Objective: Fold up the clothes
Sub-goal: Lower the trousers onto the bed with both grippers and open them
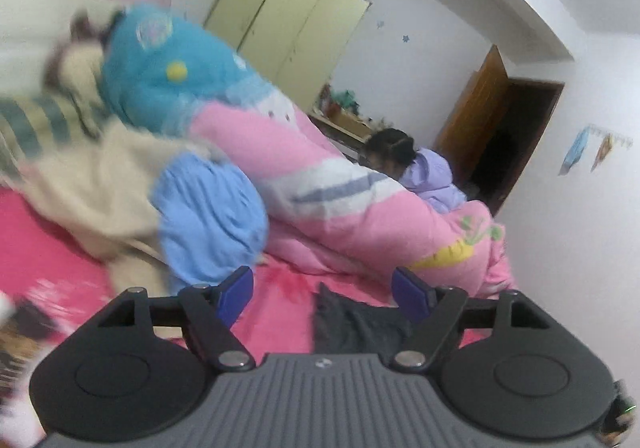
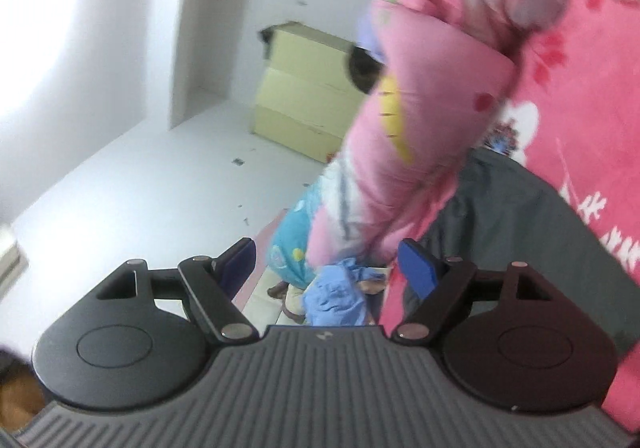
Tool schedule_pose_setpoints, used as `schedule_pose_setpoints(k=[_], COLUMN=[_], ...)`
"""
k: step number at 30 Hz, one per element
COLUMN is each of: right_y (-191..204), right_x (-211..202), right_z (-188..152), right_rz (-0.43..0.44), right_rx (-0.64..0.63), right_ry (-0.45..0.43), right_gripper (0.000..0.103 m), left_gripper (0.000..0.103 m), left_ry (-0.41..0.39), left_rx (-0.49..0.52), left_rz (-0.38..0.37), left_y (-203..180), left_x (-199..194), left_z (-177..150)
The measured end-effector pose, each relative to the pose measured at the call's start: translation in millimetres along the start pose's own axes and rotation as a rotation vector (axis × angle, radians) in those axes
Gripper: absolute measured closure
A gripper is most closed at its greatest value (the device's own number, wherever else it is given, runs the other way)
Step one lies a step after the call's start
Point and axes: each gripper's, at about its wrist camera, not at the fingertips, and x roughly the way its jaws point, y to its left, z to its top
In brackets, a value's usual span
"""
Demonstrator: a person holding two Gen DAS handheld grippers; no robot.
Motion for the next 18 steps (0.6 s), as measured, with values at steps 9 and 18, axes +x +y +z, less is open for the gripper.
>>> schedule_pose_setpoints(k=[9, 18], right_y=[45.9, 27.4], right_x=[65.9, 150.5], right_z=[-89.1, -212.1], right_rz=[-0.223, -0.479], right_rx=[-0.456, -0.807], right_ry=[0.091, 0.37], right_gripper=[0.024, 0.05], left_gripper=[0.017, 0.02], left_ry=[0.065, 0.32], left_rx=[0.078, 0.379], left_rz=[-0.016, -0.068], left_y=[-27.8, -91.4], left_x=[-21.9, 76.7], left_z=[-88.7, -237.5])
